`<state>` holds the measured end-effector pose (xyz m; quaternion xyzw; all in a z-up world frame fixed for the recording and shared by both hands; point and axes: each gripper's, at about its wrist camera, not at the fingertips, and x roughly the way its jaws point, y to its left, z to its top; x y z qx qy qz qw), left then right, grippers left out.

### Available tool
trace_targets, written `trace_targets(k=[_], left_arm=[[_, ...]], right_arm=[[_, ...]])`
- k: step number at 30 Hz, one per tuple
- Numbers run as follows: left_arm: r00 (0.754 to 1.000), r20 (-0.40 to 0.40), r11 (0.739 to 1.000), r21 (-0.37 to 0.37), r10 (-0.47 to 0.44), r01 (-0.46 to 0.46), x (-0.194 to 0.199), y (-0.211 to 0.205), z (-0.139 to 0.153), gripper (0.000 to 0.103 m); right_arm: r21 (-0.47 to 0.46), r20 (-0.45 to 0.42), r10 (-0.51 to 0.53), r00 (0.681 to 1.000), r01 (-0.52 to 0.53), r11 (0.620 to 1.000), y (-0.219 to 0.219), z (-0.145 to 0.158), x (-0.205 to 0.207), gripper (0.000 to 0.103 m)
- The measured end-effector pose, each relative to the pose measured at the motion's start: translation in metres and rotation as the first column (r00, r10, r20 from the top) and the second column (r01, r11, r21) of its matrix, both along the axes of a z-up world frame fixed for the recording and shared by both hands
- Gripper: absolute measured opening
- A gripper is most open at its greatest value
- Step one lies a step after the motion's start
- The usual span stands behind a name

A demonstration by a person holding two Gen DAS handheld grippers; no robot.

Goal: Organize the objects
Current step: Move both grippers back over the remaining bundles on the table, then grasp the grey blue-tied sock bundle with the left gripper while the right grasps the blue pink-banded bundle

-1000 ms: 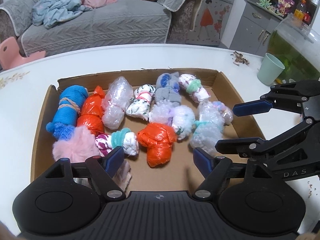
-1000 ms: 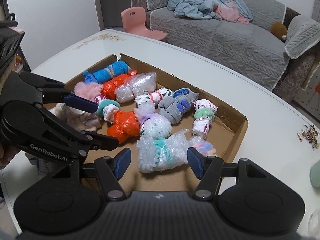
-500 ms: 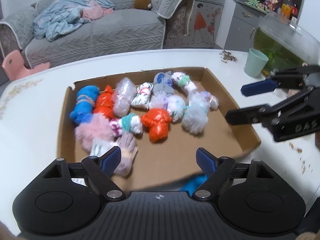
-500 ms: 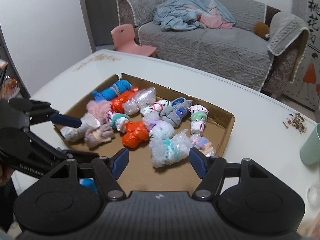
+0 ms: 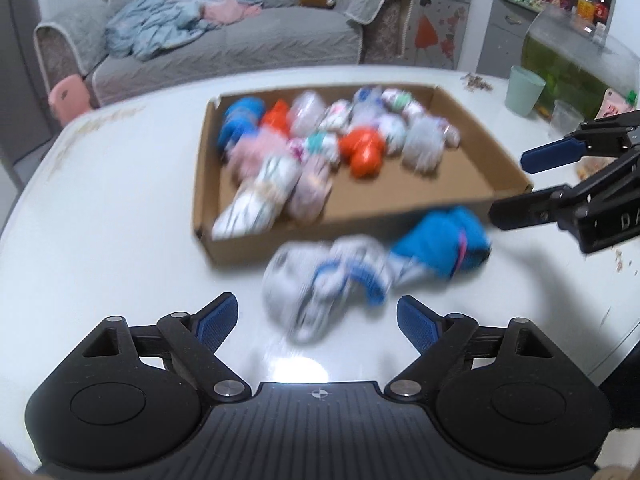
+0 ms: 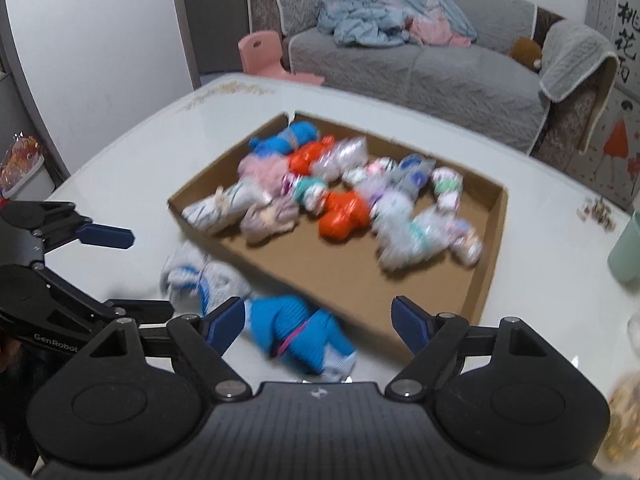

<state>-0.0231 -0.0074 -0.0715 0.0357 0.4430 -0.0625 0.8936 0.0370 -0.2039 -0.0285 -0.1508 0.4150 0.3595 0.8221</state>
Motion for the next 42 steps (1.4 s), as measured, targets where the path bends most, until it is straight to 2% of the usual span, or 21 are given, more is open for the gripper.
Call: trace_targets(k=[2, 6, 13, 18, 22, 24, 27, 31, 34, 39, 42], left_arm=[[1.000, -0.006, 1.000, 0.002, 0.014, -0.014, -0.005, 0.005, -0.008, 0.090], [0.999, -0.001, 0.999, 0.009, 0.041, -0.041, -0.009, 0.010, -0.020, 0.091], [0.998, 0.011, 0.999, 0.004, 0.054, -0.054, -0.007, 0.015, -0.023, 0.092], [0.998, 0.015, 0.998, -0.008, 0.058, -0.058, -0.001, 0.017, -0.021, 0.093], [0.999, 0.023, 0.999, -0.006, 0.046, -0.046, 0.003, 0.011, -0.020, 0.093], [0.999, 0.023, 0.999, -0.006, 0.041, -0.040, 0.005, 0.008, -0.021, 0.093], [0.999, 0.027, 0.999, -0.011, 0.032, -0.031, 0.010, 0.005, -0.019, 0.094], [1.000, 0.030, 1.000, 0.014, -0.001, 0.001, 0.018, -0.004, -0.022, 0.097], [1.000, 0.023, 1.000, 0.006, -0.012, 0.012, 0.021, -0.005, -0.023, 0.097], [0.999, 0.031, 0.999, 0.029, -0.021, 0.020, 0.027, -0.004, -0.023, 0.098], [0.998, 0.041, 0.998, 0.055, -0.046, 0.043, 0.036, -0.003, -0.026, 0.102]], right_arm=[[-0.004, -0.036, -0.031, 0.999, 0.031, 1.000, 0.003, -0.011, -0.002, 0.078], [-0.039, -0.054, -0.077, 0.996, 0.075, 0.996, 0.014, -0.029, -0.005, 0.078], [-0.018, -0.126, -0.137, 0.982, 0.136, 0.991, 0.031, -0.045, 0.002, 0.079], [-0.018, -0.121, -0.155, 0.981, 0.154, 0.988, 0.043, -0.050, 0.005, 0.085], [-0.038, -0.103, -0.159, 0.982, 0.156, 0.987, 0.047, -0.053, 0.004, 0.084], [-0.054, -0.087, -0.155, 0.984, 0.150, 0.987, 0.044, -0.052, 0.001, 0.082], [-0.026, -0.109, -0.143, 0.984, 0.141, 0.990, 0.033, -0.050, 0.001, 0.082], [-0.048, -0.117, -0.133, 0.984, 0.128, 0.991, 0.022, -0.054, 0.003, 0.079], [-0.043, -0.134, -0.135, 0.982, 0.131, 0.990, 0.010, -0.050, 0.004, 0.072], [-0.091, -0.118, -0.122, 0.985, 0.112, 0.990, -0.003, -0.049, -0.004, 0.072], [-0.097, -0.118, -0.141, 0.983, 0.130, 0.987, -0.015, -0.047, -0.006, 0.074]])
